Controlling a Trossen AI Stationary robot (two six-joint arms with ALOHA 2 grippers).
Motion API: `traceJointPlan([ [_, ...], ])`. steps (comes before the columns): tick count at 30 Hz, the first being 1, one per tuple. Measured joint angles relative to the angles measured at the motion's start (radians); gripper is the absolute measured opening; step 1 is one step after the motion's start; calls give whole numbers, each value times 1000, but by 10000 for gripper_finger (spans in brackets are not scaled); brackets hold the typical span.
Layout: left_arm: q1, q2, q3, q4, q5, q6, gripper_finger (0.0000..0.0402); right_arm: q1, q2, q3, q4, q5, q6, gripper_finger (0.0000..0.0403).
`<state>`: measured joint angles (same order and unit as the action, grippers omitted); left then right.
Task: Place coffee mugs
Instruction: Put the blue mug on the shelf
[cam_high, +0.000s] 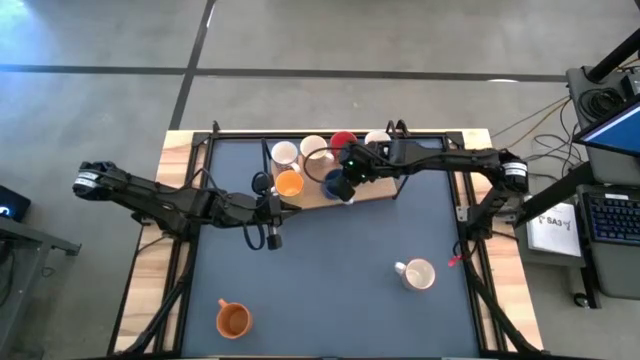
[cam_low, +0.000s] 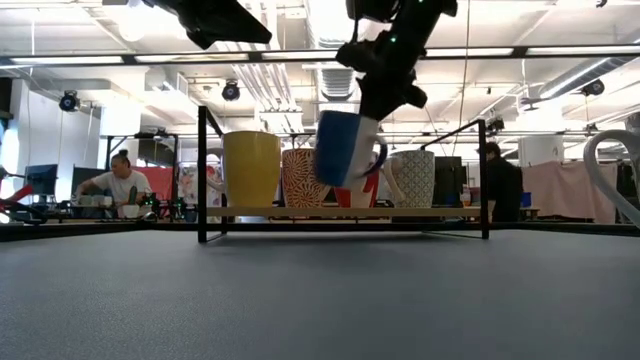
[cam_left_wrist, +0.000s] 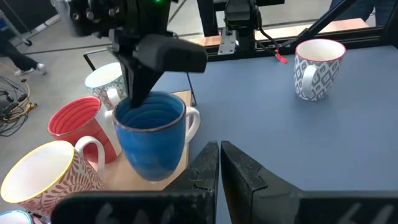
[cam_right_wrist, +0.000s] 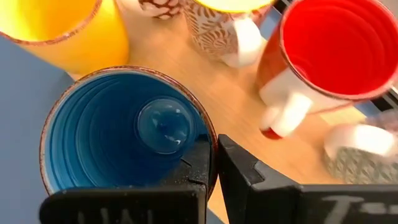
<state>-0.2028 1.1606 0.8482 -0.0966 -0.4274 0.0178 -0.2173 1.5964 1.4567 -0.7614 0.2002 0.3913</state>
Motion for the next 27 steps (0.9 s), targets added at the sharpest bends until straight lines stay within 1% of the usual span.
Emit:
traceJointPlan([
  [3, 0, 0, 0, 3, 0, 4, 0, -2, 22, 2, 30, -8, -7, 13],
  [11, 0, 0, 0, 9, 0, 25, 0, -6, 64, 4, 40, -9, -11, 13],
  [17, 0, 0, 0, 9, 0, 40, 0, -6, 68, 5, 49, 12, -22, 13],
  [27, 0, 0, 0, 9, 0, 52, 0, -6, 68, 4, 75, 12, -9, 13],
])
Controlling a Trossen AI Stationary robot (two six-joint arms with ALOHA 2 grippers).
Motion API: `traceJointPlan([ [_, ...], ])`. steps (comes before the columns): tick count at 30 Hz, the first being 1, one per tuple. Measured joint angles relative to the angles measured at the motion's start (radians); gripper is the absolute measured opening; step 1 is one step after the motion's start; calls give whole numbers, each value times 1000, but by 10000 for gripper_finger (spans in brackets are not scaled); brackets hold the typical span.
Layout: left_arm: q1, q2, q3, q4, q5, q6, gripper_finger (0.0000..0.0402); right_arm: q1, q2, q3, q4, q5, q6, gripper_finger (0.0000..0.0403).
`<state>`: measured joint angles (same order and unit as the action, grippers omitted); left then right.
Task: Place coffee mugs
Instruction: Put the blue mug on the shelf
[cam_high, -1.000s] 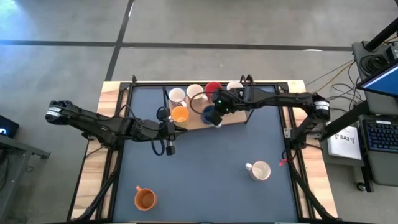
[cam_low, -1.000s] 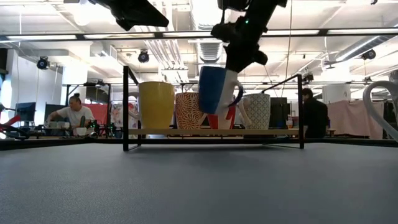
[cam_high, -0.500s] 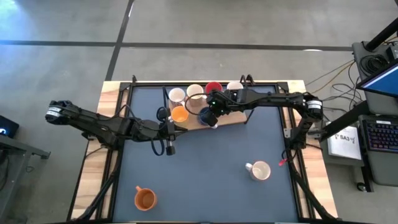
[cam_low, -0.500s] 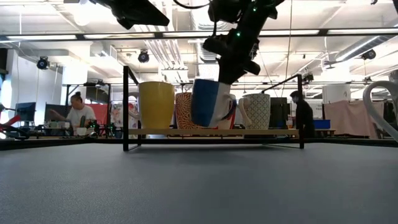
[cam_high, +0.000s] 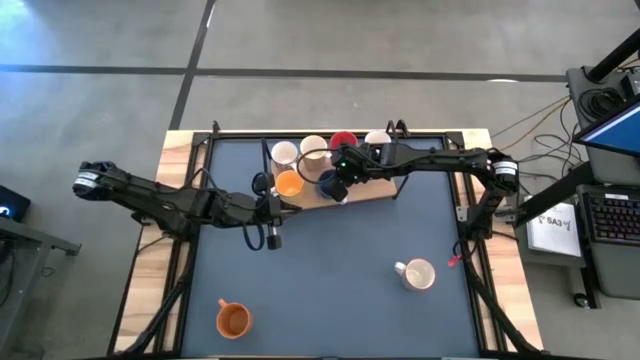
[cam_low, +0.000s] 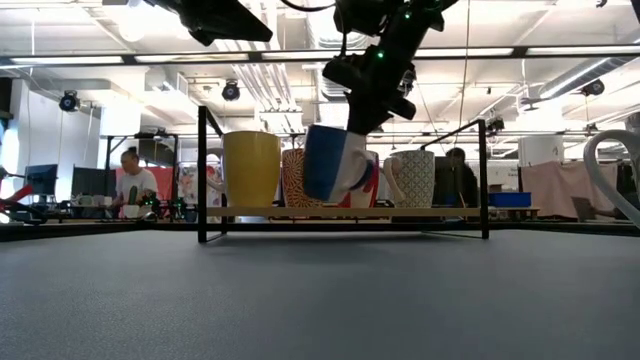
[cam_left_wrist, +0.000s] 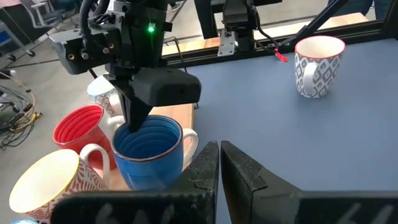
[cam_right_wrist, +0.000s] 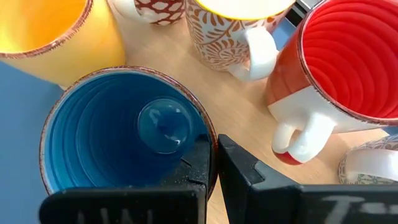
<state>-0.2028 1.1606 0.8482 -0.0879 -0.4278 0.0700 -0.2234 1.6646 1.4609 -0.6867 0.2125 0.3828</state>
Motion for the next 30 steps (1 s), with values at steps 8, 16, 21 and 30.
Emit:
traceJointPlan([
  [8, 0, 0, 0, 0, 0, 0, 0, 0, 0, -1, 17, 0, -2, 13],
  [16, 0, 0, 0, 0, 0, 19, 0, 0, 0, -2, 12, -20, -36, 13],
  [21, 0, 0, 0, 0, 0, 19, 0, 0, 0, -2, 13, -1, -23, 13],
  [30, 0, 0, 0, 0, 0, 19, 0, 0, 0, -2, 12, -12, -34, 13],
])
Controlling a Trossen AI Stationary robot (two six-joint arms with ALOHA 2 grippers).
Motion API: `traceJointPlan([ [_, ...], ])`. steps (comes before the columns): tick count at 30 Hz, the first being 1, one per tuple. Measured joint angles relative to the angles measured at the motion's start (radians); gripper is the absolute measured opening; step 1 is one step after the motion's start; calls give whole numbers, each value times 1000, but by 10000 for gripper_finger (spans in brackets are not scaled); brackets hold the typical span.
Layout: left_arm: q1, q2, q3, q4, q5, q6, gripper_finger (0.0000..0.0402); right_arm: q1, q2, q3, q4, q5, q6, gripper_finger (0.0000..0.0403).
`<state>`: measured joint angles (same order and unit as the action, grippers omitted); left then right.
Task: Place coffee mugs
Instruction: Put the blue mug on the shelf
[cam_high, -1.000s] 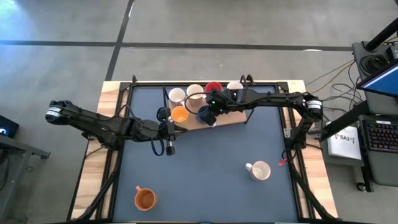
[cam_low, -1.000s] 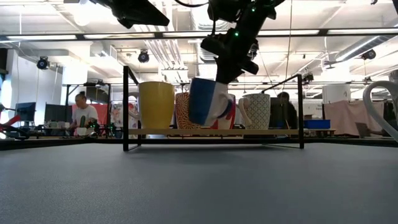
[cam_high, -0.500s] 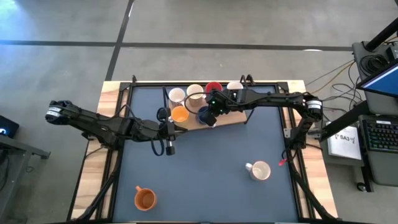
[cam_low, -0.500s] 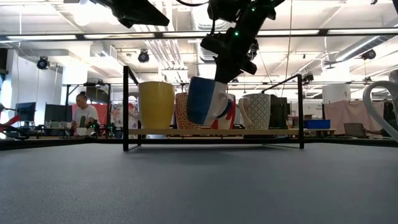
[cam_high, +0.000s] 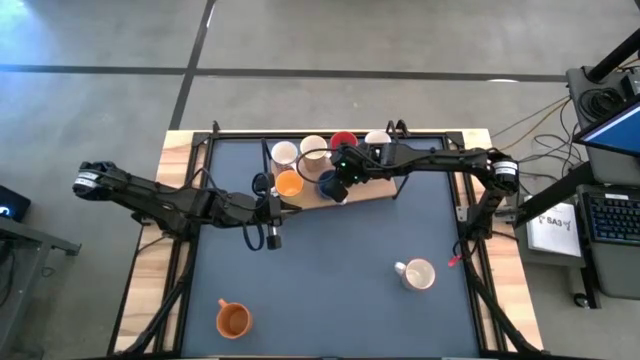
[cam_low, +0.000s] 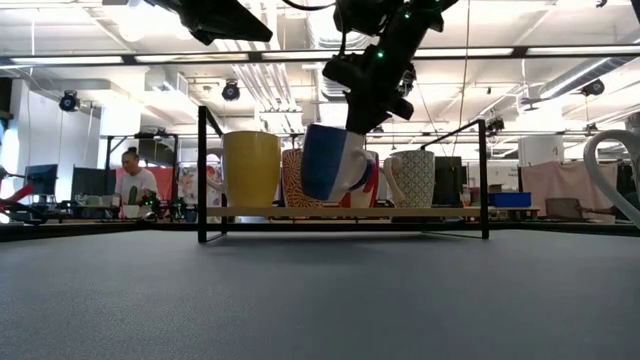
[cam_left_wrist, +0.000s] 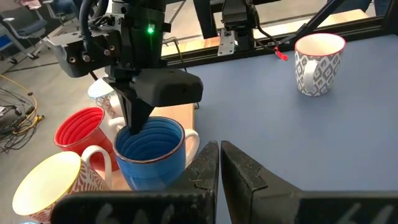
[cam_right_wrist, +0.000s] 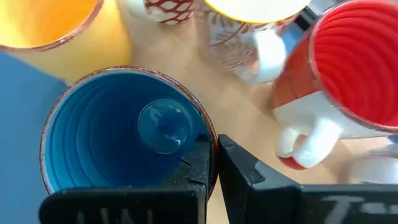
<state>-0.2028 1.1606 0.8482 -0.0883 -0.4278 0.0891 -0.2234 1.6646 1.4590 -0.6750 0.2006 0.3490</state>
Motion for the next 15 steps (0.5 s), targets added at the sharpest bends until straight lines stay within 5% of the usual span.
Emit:
traceJointPlan([
  [7, 0, 0, 0, 0, 0, 8, 0, 1, 0, 0, 0, -39, 7, 19],
  [15, 0, 0, 0, 0, 0, 8, 0, 0, 0, -2, 3, 5, 36, 82],
])
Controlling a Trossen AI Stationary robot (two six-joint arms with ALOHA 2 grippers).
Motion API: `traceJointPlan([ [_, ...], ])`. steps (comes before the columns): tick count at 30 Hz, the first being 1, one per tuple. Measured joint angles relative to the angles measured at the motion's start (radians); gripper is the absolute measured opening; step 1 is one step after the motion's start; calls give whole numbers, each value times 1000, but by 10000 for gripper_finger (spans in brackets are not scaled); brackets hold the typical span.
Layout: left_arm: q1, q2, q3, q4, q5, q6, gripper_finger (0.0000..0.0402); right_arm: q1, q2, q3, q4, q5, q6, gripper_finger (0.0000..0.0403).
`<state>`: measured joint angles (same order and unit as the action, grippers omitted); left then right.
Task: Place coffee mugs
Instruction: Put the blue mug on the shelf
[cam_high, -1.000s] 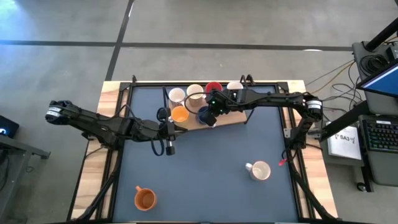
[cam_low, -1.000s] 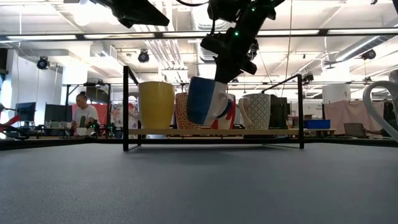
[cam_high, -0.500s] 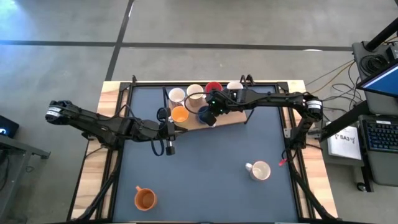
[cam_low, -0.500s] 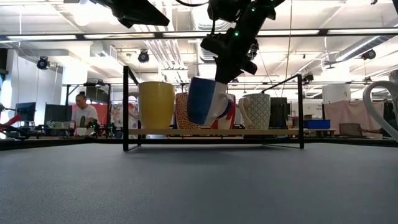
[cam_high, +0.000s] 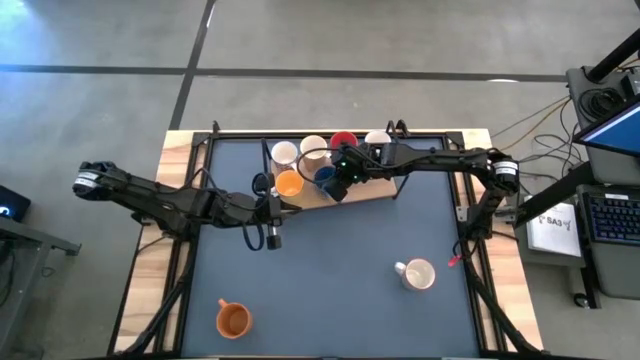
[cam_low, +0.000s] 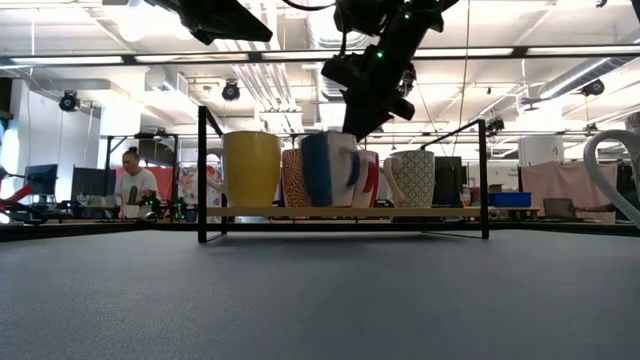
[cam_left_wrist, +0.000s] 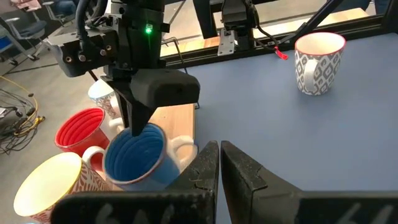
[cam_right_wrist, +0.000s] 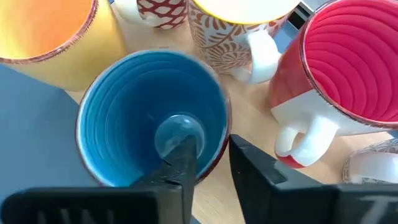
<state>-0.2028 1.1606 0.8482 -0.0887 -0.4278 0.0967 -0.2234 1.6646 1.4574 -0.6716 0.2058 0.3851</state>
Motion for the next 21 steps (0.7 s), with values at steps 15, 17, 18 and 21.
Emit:
traceJointPlan([
  [15, 0, 0, 0, 0, 0, 0, 0, 0, -13, 67, -84, 4, -1, 109],
  [17, 0, 0, 0, 0, 0, 0, 0, 0, -20, 69, -130, 12, 3, 95],
  [18, 0, 0, 0, 0, 0, 0, 0, 0, -22, 69, -149, 26, 10, 86],
  [21, 0, 0, 0, 0, 0, 0, 0, 0, -22, 64, -192, 60, 16, 47],
])
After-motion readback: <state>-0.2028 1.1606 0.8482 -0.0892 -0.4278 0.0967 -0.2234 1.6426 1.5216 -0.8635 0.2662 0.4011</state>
